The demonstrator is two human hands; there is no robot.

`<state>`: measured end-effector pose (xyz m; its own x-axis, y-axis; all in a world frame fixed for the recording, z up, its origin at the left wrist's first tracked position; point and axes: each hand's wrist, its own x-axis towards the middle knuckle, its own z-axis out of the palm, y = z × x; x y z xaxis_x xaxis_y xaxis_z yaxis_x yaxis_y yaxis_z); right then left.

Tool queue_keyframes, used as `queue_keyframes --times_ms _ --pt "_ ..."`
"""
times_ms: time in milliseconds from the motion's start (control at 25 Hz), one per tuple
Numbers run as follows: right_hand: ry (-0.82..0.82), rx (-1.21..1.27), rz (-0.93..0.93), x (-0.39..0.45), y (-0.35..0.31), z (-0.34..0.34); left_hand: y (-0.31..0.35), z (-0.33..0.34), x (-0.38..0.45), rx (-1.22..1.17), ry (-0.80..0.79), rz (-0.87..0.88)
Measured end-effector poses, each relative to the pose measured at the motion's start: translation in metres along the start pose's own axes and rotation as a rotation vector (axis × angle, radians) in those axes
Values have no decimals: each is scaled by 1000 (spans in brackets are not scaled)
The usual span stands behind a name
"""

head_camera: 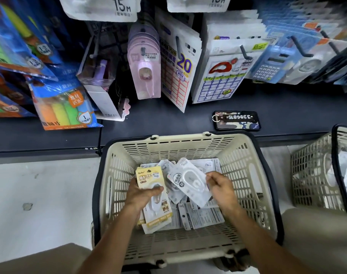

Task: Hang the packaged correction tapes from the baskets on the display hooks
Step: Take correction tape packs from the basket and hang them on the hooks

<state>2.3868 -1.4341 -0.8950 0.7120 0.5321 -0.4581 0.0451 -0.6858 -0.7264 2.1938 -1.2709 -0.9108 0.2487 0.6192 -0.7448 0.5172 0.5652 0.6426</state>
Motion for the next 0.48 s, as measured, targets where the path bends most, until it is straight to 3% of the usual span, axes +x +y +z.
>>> queue_keyframes --times_ms 80,160,320,400,480 --pt "-186 304 145 -13 -7 8 2 5 -4 -17 -74 28" --pt "-311 315 142 -22 -14 21 7 7 -12 -87 -149 33" --pt "-391 225 36 -32 -26 48 12 4 -20 -128 -258 -18" --pt "-442 186 7 -33 -32 59 14 2 -21 -42 -192 -6" --pt "-349 167 53 -26 -31 66 15 -1 -19 29 -67 8"
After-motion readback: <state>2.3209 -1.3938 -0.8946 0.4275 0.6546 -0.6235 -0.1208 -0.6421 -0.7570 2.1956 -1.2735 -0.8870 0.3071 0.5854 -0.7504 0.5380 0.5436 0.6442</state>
